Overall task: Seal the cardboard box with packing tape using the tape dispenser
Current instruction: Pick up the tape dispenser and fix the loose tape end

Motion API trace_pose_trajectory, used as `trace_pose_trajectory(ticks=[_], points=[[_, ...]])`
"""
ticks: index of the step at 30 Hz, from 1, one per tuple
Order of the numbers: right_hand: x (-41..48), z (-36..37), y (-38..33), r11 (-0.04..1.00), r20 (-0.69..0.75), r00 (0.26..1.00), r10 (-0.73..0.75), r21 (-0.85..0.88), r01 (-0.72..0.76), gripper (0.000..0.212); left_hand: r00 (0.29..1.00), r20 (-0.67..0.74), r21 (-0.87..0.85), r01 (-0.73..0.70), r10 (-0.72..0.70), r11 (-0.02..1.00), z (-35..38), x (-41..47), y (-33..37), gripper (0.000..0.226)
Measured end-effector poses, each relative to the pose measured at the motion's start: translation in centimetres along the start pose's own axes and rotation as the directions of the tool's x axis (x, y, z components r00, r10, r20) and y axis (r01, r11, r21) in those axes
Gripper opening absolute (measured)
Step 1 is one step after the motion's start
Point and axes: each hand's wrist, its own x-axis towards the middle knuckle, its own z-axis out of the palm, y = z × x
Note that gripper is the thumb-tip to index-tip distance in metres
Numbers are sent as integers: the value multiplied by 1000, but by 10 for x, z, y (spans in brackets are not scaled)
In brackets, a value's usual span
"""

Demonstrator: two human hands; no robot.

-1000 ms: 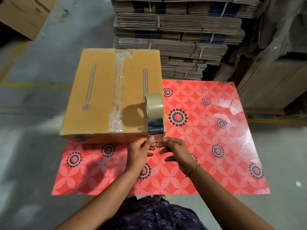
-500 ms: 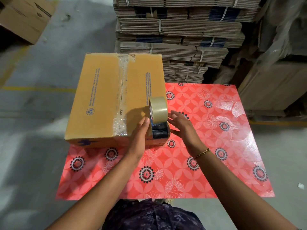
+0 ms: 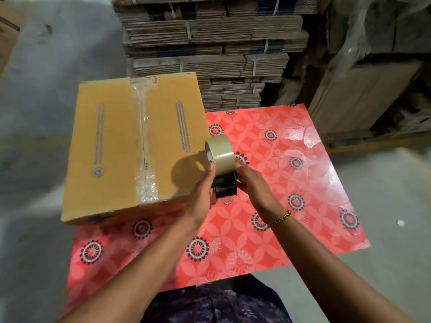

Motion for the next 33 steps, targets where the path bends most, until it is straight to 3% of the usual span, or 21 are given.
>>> trace_pose_trajectory(ticks=[7,11,14,22,26,28,30,33], points=[[8,-113,23,998,-130,990,62,15,-61,29,995,100,28,18,-20,999,104,57,-43,44],[30,-173,49,994,-202,973,113,9,-113,34,998,36,52,57,-59,997,159,95,-79,59],[48,-202,66,987,-194,969,156,-1,-159,34,994,-30,43,103,-101,994,181,118,-95,53],[82,-228,83,983,-140,973,181,66,-173,25,987,-87,-32,133,-136,991,203,159,-105,41],[91,-233,99,978,-146,967,208,60,-201,21,977,-110,56,192,-185,980,199,168,-128,67],[94,-234,105,976,-157,963,218,61,-211,19,974,-124,120,204,-189,972,197,171,-139,64],[96,-234,108,974,-162,961,225,17,-225,29,975,-143,169,192,-169,967,197,170,-137,52],[96,-236,107,970,-136,963,232,-37,-239,44,974,-128,209,211,-187,955,198,160,-123,68]])
